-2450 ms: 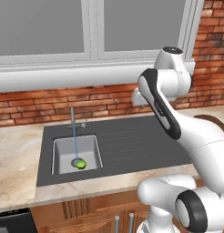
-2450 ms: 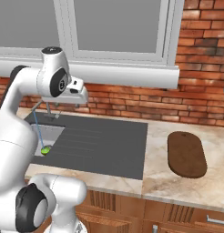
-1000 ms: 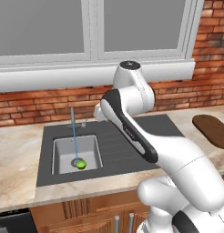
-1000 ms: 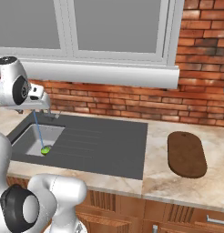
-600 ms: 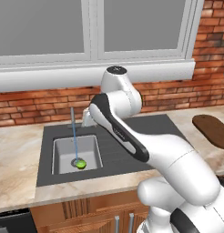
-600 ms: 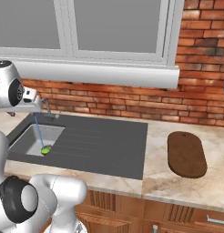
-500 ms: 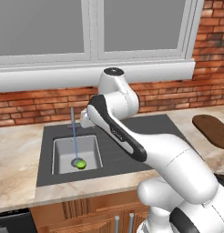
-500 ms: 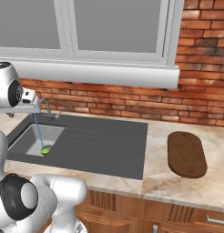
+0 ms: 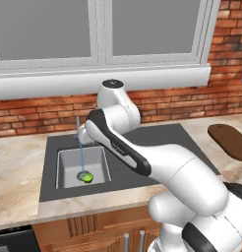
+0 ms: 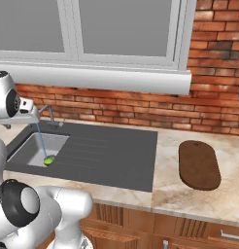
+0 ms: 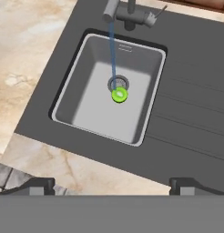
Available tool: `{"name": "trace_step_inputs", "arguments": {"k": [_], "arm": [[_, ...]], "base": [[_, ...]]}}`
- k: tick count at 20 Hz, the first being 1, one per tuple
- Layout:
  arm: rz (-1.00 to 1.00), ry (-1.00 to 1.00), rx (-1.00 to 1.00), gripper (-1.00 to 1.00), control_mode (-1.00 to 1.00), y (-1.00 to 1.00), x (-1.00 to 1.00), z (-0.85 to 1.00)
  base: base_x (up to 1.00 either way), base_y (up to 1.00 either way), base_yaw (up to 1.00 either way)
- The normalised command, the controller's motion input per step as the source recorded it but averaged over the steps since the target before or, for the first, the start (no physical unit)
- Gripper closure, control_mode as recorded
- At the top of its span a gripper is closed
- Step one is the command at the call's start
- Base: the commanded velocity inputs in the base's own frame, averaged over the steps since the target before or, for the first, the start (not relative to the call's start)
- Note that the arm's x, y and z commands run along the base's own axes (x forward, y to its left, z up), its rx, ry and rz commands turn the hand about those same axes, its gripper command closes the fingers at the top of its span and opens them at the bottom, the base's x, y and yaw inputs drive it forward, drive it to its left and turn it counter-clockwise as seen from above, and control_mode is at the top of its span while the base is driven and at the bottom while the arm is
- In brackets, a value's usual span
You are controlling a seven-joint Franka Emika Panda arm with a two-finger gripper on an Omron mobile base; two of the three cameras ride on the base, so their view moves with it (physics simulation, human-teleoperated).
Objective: Pick the kiwi from the sink and place it on the cutting board to airdry. Then turn off the sink faucet.
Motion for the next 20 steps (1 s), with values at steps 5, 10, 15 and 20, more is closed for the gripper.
{"name": "trace_step_inputs", "arguments": {"k": [5, 10, 15, 20], "arm": [[0.01, -0.01, -0.04, -1.00, -1.00, 0.00, 0.00, -0.06], [0.07, 0.00, 0.00, -1.00, -1.00, 0.00, 0.00, -0.07], [0.09, 0.02, 0.04, -1.00, -1.00, 0.00, 0.04, -0.17], [0.10, 0.00, 0.01, -1.00, -1.00, 0.00, 0.09, -0.24]], "base": [[0.00, 0.00, 0.00], [0.00, 0.00, 0.00], [0.00, 0.00, 0.00], [0.00, 0.00, 0.00]]}}
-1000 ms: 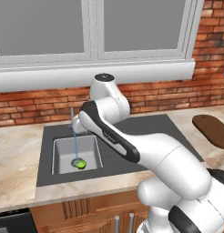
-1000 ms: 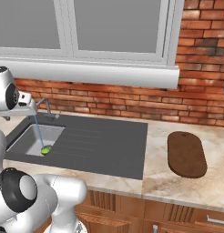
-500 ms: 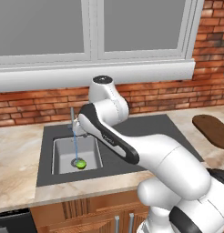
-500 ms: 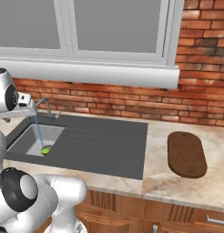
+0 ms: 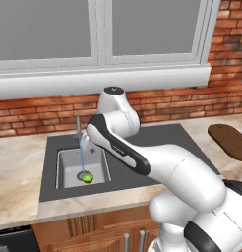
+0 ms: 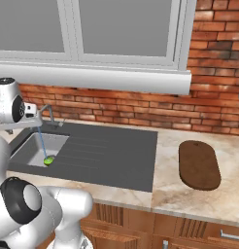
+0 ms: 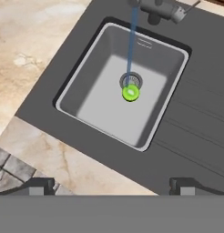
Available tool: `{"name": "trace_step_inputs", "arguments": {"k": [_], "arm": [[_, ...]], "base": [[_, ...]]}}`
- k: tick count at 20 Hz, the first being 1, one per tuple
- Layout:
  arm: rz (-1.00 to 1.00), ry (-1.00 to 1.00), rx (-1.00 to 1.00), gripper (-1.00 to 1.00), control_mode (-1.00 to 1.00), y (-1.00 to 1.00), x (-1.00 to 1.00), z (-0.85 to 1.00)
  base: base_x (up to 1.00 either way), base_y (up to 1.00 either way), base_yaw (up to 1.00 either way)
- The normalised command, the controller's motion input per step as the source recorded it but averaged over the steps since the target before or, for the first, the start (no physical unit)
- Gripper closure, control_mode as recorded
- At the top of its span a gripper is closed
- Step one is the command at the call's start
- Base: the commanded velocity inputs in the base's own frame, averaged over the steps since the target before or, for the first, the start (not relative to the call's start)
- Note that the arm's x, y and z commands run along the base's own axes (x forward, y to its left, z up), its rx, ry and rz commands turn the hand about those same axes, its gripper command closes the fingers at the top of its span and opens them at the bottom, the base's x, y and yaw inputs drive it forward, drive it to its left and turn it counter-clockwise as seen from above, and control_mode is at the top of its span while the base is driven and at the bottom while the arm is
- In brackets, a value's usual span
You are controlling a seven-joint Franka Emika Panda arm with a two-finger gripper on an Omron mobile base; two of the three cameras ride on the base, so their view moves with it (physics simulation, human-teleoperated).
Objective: Pick the kiwi from the sink and place it on the cutting board to airdry. Then turn off the sink faucet.
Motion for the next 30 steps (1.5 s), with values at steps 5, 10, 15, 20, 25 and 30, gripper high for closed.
{"name": "trace_step_inputs", "arguments": {"k": [5, 10, 15, 20, 25, 30], "arm": [[0.04, 0.00, 0.00, -1.00, -1.00, 0.00, 0.03, -0.18], [0.00, 0.02, 0.00, -1.00, -1.00, 0.00, 0.06, -0.05], [0.00, 0.03, 0.00, -1.00, -1.00, 0.00, 0.08, -0.05], [0.00, 0.01, -0.02, -1.00, -1.00, 0.00, 0.12, -0.19], [0.02, 0.00, -0.06, -1.00, -1.00, 0.00, 0.13, -0.26], [0.01, 0.00, -0.04, -1.00, -1.00, 0.00, 0.13, -0.28]], "base": [[0.00, 0.00, 0.00], [0.00, 0.00, 0.00], [0.00, 0.00, 0.00], [0.00, 0.00, 0.00], [0.00, 0.00, 0.00], [0.00, 0.00, 0.00]]}}
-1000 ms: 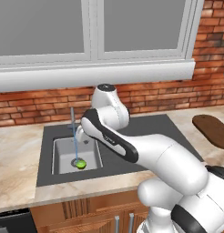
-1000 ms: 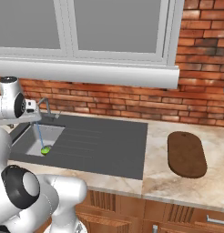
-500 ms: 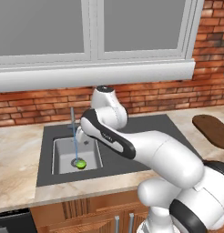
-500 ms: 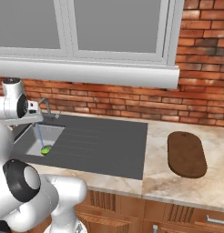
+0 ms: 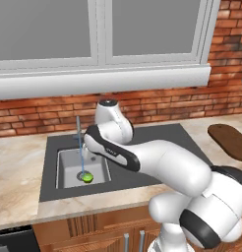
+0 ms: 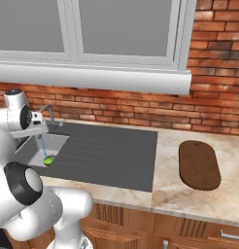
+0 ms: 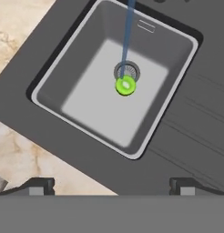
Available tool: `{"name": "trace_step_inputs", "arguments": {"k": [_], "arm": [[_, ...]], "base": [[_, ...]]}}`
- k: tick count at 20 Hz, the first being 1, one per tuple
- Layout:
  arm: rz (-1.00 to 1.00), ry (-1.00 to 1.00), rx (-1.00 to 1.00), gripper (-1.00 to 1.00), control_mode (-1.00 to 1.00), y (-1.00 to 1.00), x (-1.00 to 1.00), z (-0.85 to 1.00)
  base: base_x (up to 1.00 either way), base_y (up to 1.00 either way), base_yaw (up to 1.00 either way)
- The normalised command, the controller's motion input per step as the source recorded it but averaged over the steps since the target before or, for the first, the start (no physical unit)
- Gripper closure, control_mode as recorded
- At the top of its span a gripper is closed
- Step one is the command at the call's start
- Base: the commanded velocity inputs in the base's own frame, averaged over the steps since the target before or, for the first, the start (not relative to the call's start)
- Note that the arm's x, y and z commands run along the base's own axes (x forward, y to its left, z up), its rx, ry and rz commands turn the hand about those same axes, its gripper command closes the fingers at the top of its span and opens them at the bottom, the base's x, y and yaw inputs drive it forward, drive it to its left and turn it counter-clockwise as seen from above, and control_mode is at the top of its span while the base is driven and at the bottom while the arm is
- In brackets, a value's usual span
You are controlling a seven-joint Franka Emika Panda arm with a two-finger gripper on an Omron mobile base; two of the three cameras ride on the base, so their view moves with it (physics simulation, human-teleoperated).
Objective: Pick the kiwi from the sink and place it on the cutting board to airdry. Then turn off the sink faucet.
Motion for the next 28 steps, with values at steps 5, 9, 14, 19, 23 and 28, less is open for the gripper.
{"name": "trace_step_inputs", "arguments": {"k": [5, 9, 14, 19, 23, 28], "arm": [[0.02, 0.00, 0.00, -1.00, -1.00, 0.01, 0.10, -0.23], [0.03, 0.00, 0.00, -1.00, -1.00, 0.00, 0.13, -0.23], [0.02, 0.00, 0.00, -1.00, -1.00, 0.04, 0.16, -0.23], [0.01, 0.00, 0.00, -1.00, -1.00, 0.08, 0.15, -0.22], [0.00, 0.00, 0.00, -1.00, -1.00, 0.16, 0.17, -0.15], [0.00, 0.03, 0.00, -1.00, -1.00, 0.14, 0.20, -0.10]], "base": [[0.00, 0.00, 0.00], [0.00, 0.00, 0.00], [0.00, 0.00, 0.00], [0.00, 0.00, 0.00], [0.00, 0.00, 0.00], [0.00, 0.00, 0.00]]}}
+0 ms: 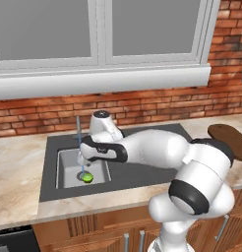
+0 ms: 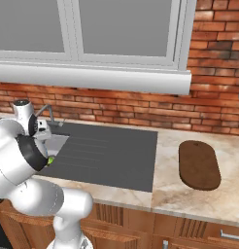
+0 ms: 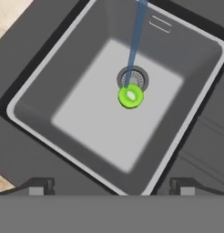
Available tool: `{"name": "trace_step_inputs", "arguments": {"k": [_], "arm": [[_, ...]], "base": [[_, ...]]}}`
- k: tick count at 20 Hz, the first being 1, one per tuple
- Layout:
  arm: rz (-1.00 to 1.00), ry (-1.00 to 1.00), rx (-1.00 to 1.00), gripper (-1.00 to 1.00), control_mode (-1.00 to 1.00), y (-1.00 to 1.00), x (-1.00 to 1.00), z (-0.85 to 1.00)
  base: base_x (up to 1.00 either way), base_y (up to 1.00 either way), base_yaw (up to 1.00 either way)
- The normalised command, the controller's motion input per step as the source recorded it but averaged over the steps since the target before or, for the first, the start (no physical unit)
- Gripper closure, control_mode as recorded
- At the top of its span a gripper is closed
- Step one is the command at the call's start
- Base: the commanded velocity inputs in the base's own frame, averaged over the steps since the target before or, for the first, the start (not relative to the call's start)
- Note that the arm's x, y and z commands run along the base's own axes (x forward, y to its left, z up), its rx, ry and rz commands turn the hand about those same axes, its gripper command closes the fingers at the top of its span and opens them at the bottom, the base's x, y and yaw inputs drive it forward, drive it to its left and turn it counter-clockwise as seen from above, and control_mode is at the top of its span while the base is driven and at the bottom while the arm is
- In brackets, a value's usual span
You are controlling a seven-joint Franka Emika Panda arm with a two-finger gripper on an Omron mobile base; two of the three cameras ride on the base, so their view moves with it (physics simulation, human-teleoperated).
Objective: Pick the kiwi from the sink and place it on the cutting board to airdry. Then turn off the sink faucet.
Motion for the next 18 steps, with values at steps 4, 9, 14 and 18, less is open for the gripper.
{"name": "trace_step_inputs", "arguments": {"k": [4, 9, 14, 18], "arm": [[0.00, 0.05, 0.00, -1.00, -1.00, 0.06, 0.21, -0.12], [0.00, 0.03, 0.00, -1.00, -1.00, 0.07, 0.20, -0.16], [0.00, 0.01, 0.00, -1.00, -1.00, 0.07, 0.16, -0.18], [0.00, 0.00, 0.00, -1.00, -1.00, 0.05, 0.17, -0.29]], "base": [[0.00, 0.00, 0.00], [0.00, 0.00, 0.00], [0.00, 0.00, 0.00], [0.00, 0.00, 0.00]]}}
